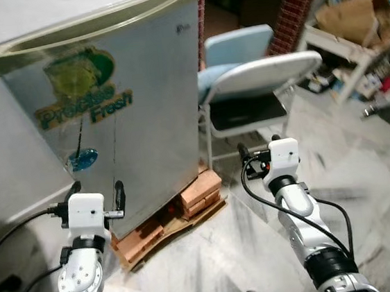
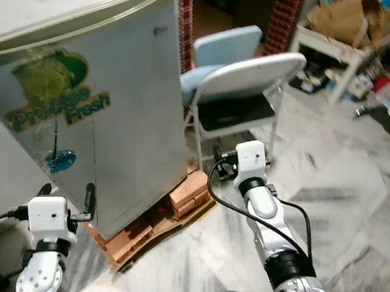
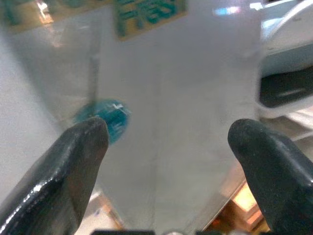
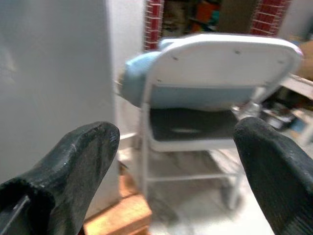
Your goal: Restocking fridge
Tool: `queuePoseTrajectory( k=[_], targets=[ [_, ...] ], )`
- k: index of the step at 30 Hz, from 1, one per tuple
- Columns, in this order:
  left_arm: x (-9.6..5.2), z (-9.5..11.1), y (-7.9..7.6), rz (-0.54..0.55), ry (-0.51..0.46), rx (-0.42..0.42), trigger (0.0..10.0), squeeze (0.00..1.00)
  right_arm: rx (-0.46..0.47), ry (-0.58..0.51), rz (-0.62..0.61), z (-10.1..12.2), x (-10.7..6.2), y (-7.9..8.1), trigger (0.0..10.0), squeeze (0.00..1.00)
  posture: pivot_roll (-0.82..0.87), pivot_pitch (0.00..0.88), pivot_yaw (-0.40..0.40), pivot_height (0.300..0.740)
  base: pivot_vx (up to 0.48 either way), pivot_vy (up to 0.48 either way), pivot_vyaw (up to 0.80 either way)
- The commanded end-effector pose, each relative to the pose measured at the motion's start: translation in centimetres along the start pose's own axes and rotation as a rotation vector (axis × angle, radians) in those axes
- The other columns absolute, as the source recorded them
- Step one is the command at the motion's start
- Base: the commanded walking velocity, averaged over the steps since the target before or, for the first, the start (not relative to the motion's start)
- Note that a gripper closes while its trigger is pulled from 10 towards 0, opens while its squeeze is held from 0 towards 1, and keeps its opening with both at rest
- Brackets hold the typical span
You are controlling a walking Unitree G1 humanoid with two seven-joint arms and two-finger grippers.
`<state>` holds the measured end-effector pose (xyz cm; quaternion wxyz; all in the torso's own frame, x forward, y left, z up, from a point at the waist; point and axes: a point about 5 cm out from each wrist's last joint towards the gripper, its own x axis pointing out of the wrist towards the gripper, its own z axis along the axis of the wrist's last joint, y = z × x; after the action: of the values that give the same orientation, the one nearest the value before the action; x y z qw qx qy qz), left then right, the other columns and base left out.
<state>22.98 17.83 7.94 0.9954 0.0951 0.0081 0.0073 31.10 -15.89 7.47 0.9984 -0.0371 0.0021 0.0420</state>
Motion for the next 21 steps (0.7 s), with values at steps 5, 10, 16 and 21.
queuePoseTrajectory(
  k=[5, 10, 16, 21],
  targets=[
    [-0.46, -0.23, -0.49, -0.029, 0.013, 0.011, 10.0, 0.0, 0.004, 0.004, -0.013, -0.01, 0.17, -0.09, 10.0, 0.0, 0.05, 0.047, 0.006, 0.74, 0.0, 0.473, -0.58],
    [-0.63, -0.34, -0.68, -0.036, 0.021, 0.01, 10.0, 0.0, 0.001, 0.009, -0.017, -0.07, 0.26, -0.13, 10.0, 0.0, 0.05, 0.046, 0.006, 0.74, 0.0, 0.463, -0.49],
    [-0.88, -0.53, -0.89, -0.049, 0.03, 0.013, 10.0, 0.0, -0.011, 0.024, -0.017, -0.33, 0.29, -0.2, 10.0, 0.0, 0.06, 0.045, 0.002, 0.74, 0.0, 0.453, -0.44],
    [-1.22, -0.8, -0.73, -0.041, 0.04, 0.016, 10.0, 0.0, -0.022, 0.044, -0.016, -0.8, -0.01, -0.43, 10.0, 0.0, 0.07, 0.044, -0.012, 0.74, 0.0, 0.449, -0.44]
  ],
)
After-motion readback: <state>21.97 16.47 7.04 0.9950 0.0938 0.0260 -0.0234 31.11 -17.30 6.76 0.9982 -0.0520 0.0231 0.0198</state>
